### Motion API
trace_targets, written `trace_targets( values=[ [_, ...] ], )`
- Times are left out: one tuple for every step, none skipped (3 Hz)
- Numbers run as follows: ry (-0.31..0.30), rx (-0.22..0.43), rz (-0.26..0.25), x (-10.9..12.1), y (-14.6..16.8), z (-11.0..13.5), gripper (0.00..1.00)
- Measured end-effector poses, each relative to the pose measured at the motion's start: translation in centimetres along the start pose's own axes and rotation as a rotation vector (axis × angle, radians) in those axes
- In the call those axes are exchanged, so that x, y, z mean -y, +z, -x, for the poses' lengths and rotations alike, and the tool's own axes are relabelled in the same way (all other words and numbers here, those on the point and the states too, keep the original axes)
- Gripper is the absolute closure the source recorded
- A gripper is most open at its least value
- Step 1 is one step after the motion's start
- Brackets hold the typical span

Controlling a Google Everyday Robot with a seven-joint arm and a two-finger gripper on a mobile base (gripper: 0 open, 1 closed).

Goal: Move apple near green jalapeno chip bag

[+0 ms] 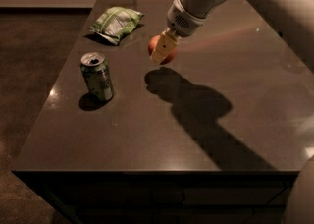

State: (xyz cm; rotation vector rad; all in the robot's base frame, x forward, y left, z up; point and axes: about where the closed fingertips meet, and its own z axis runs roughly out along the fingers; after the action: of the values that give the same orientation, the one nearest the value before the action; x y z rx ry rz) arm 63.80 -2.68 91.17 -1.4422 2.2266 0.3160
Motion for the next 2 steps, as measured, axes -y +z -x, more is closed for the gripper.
trace_targets(
  values=[
    [0.000, 0.000, 0.000, 0.0, 0.0, 0.0, 1.00],
    [0.003, 0.005, -0.003, 1.2, 0.7, 0.9, 1.00]
  ],
)
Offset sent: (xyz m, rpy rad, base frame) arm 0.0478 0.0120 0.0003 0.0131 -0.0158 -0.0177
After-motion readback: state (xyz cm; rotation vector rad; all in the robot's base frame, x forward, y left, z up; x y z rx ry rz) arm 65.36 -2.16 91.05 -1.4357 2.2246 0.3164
